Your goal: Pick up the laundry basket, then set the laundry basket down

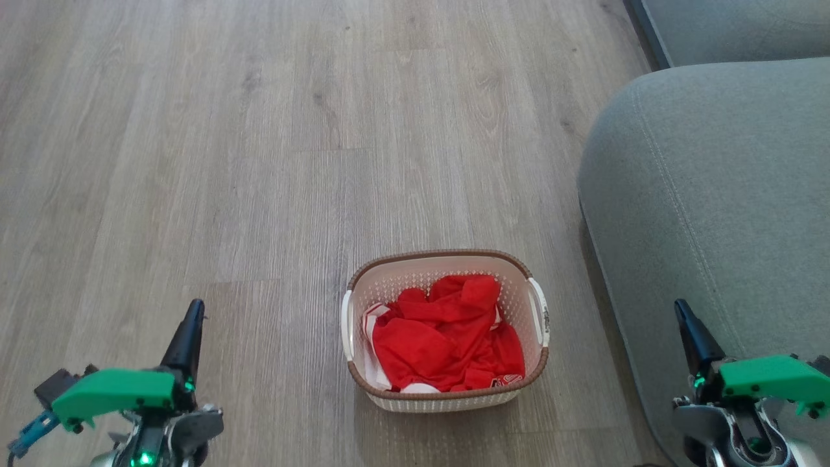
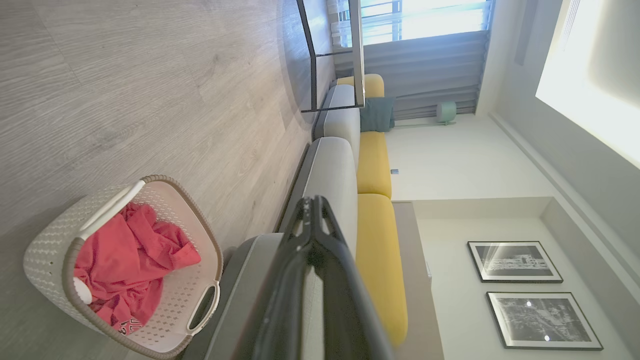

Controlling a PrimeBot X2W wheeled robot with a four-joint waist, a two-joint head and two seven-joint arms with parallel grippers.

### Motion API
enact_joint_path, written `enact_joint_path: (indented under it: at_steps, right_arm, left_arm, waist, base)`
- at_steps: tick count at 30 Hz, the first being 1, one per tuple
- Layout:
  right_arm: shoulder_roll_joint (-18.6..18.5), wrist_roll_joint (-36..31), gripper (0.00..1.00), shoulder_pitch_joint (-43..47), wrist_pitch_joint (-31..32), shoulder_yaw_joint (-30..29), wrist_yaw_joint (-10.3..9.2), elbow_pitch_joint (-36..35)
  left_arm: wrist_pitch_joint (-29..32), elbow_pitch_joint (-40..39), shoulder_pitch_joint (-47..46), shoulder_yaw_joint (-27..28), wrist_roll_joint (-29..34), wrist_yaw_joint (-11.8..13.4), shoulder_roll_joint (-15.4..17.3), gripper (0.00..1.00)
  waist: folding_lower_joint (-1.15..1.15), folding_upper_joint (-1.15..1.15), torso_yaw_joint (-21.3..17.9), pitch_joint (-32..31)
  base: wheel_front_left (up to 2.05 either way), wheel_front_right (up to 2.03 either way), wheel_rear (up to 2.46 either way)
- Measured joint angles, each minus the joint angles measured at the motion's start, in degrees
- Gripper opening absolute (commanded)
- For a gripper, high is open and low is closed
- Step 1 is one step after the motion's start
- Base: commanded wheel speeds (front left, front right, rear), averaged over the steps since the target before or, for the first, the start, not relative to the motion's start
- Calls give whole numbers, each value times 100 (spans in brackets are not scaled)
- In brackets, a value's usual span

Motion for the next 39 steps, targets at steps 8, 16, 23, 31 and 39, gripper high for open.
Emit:
enact_joint_path:
  at_steps: [8,16,23,31,39]
  right_arm:
    - [-2,514,0,-7,123,-56,-3,46]
    - [-3,714,0,-99,172,-76,-3,69]
    - [-3,714,0,-108,180,-90,-3,70]
    - [-2,713,0,-108,197,-100,-3,70]
    - [-2,706,0,-108,198,-115,-3,70]
  left_arm:
    - [101,132,-89,179,-423,-151,-108,0]
    - [127,157,-132,209,-587,-198,-154,0]
    - [129,157,-132,227,-587,-198,-155,0]
    - [146,158,-133,274,-587,-198,-157,0]
    - [147,158,-133,302,-587,-198,-160,0]
  waist:
    - [0,0,-6,7]
    - [0,0,-8,9]
    - [0,1,-8,9]
    - [0,1,-7,9]
    - [0,1,-7,9]
  base:
    - [0,0,0]
    - [0,0,0]
    - [0,0,0]
    - [0,0,0]
    - [0,0,0]
